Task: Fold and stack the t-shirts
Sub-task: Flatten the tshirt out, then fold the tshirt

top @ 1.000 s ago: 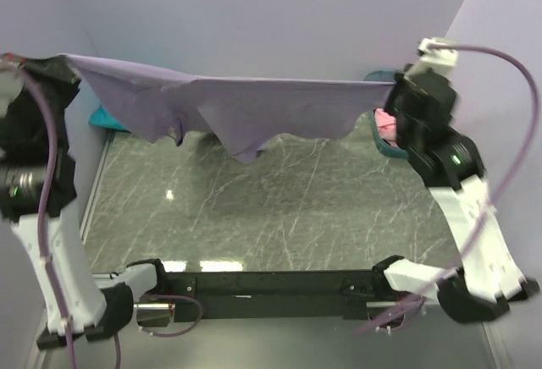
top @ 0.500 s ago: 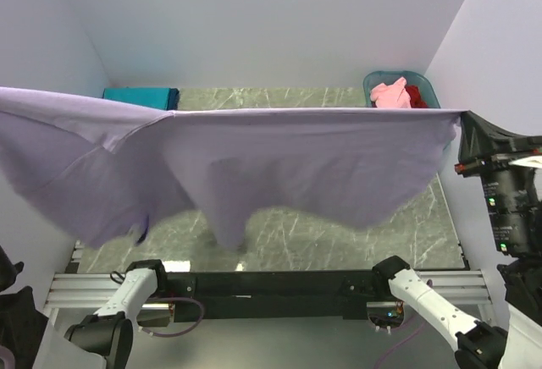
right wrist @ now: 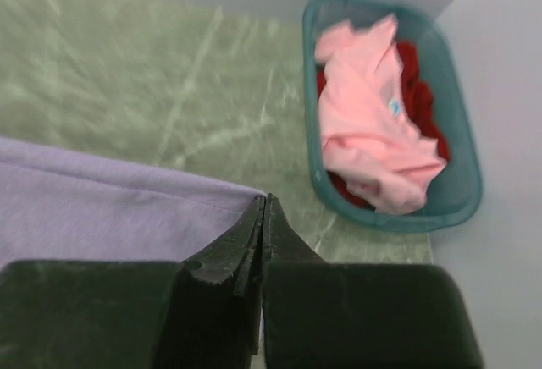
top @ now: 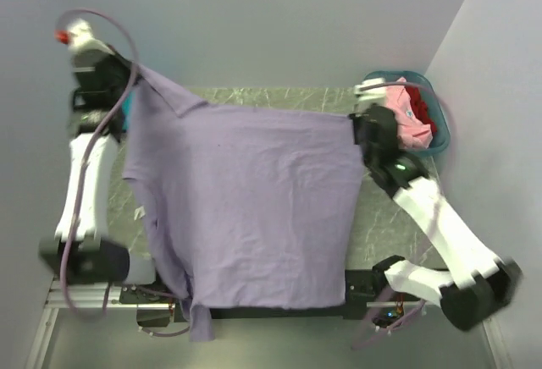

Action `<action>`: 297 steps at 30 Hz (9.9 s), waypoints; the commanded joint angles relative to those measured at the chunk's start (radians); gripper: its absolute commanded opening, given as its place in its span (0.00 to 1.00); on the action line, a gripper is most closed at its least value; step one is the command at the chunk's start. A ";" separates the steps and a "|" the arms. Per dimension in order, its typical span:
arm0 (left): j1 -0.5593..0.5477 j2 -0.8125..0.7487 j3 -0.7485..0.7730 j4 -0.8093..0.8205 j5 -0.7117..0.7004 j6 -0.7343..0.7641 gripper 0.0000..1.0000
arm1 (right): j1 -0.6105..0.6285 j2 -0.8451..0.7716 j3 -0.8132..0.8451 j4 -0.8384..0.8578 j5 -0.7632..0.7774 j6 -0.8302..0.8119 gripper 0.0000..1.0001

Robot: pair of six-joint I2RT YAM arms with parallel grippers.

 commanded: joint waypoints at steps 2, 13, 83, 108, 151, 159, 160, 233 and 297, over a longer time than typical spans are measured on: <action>-0.007 0.158 -0.151 0.166 0.113 -0.005 0.01 | -0.019 0.185 -0.127 0.337 0.076 -0.053 0.00; -0.016 0.562 -0.110 0.281 0.226 -0.091 0.01 | -0.110 0.713 -0.027 0.519 0.031 -0.178 0.00; 0.001 0.083 -0.300 -0.248 0.361 -0.301 0.01 | -0.222 0.742 0.156 0.134 0.040 0.032 0.00; 0.028 -0.111 -0.501 -0.292 0.325 -0.312 0.01 | -0.207 0.727 0.049 0.115 0.108 0.073 0.00; 0.047 -0.487 -0.930 -0.441 0.320 -0.313 0.39 | -0.145 0.472 -0.092 0.000 -0.056 0.493 0.44; 0.048 -0.418 -0.839 -0.374 0.159 -0.264 0.65 | -0.147 0.504 -0.042 0.008 -0.168 0.457 0.43; 0.050 -0.392 -0.822 -0.356 0.139 -0.255 0.67 | -0.147 0.515 -0.034 0.003 -0.162 0.454 0.43; 0.034 0.547 -0.415 -0.251 -0.237 -0.138 0.25 | -0.365 1.098 0.500 -0.171 -0.446 0.504 0.16; -0.763 0.287 -0.541 -0.400 -0.363 -0.180 0.40 | 0.034 0.349 -0.224 0.049 -0.659 0.645 0.45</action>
